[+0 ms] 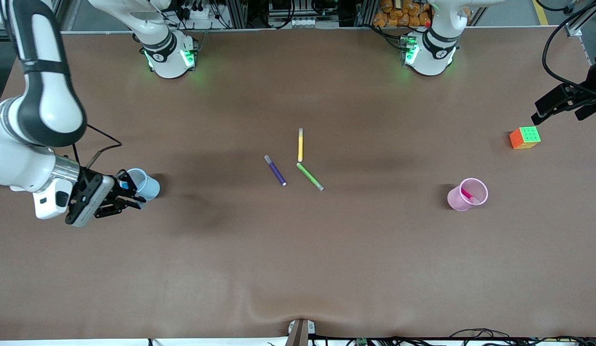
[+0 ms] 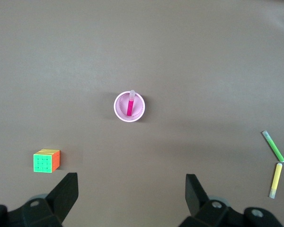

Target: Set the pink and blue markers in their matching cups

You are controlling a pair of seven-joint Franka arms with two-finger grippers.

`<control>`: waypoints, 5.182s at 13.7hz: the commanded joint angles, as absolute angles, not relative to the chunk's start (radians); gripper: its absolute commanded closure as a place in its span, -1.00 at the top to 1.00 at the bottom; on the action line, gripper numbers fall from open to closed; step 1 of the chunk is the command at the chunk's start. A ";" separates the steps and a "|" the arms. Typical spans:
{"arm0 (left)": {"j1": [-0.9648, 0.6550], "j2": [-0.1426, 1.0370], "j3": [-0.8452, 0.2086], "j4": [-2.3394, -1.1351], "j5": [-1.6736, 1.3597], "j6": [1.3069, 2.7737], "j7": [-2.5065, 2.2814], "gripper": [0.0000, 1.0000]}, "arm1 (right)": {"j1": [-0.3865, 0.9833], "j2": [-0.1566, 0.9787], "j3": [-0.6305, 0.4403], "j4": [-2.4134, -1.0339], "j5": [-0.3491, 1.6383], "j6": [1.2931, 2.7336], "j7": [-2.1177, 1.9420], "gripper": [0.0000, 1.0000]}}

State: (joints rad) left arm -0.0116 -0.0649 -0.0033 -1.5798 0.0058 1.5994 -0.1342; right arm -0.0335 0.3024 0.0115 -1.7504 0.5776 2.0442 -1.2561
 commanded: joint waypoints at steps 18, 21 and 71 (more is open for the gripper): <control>-0.008 -0.040 -0.008 -1.565 0.006 1.572 -0.002 1.00 | -0.311 0.396 0.028 -1.870 0.899 1.677 -1.997 -1.00; -0.011 -0.040 -0.009 -1.565 0.000 1.569 -0.003 1.00 | -0.314 0.405 0.026 -1.881 0.897 1.683 -2.029 -1.00; -0.011 -0.028 -0.008 -1.568 0.000 1.563 0.005 1.00 | -0.064 -0.054 0.018 -1.511 0.049 1.313 0.064 1.00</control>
State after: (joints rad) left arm -0.0107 -0.0337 -0.0075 -1.5809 0.0060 1.5771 -0.0040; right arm -0.0690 -0.0353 0.0198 -1.5077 0.0676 1.3120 0.0541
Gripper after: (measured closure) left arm 0.000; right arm 0.000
